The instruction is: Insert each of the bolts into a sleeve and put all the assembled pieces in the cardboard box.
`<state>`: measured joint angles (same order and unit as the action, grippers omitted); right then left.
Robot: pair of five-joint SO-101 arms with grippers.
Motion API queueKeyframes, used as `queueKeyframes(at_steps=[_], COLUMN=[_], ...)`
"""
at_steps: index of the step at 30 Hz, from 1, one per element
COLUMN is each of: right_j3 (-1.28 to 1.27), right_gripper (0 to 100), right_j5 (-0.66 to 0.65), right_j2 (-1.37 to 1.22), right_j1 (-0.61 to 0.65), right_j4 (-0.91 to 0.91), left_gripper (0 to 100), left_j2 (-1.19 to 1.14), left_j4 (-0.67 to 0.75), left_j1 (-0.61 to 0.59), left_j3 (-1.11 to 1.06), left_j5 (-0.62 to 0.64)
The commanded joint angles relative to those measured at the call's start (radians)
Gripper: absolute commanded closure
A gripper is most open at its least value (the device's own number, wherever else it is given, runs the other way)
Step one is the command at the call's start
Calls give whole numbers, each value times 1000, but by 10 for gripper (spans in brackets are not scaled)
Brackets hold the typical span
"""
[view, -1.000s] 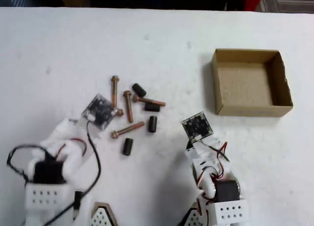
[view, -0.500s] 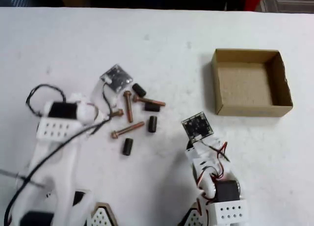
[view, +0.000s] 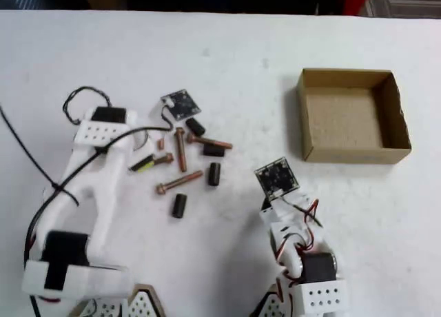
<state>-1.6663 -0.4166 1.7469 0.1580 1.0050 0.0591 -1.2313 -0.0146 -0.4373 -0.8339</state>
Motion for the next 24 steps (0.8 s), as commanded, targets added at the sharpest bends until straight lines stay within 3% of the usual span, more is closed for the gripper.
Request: queueKeyframes(at_steps=[1, 8, 24], right_j3=[3, 3, 3], right_gripper=[978, 978, 978], right_j5=[-2, -2, -2], right_j2=[-1, -1, -1], right_j1=[-4, -4, -4], right_j4=[-24, -24, -24], left_gripper=[880, 880, 875], left_j2=[-45, -170, -309], left_j4=[29, 32, 181], left_j1=[15, 67, 102], left_j3=[72, 106, 132], left_j5=[-43, -150, -180])
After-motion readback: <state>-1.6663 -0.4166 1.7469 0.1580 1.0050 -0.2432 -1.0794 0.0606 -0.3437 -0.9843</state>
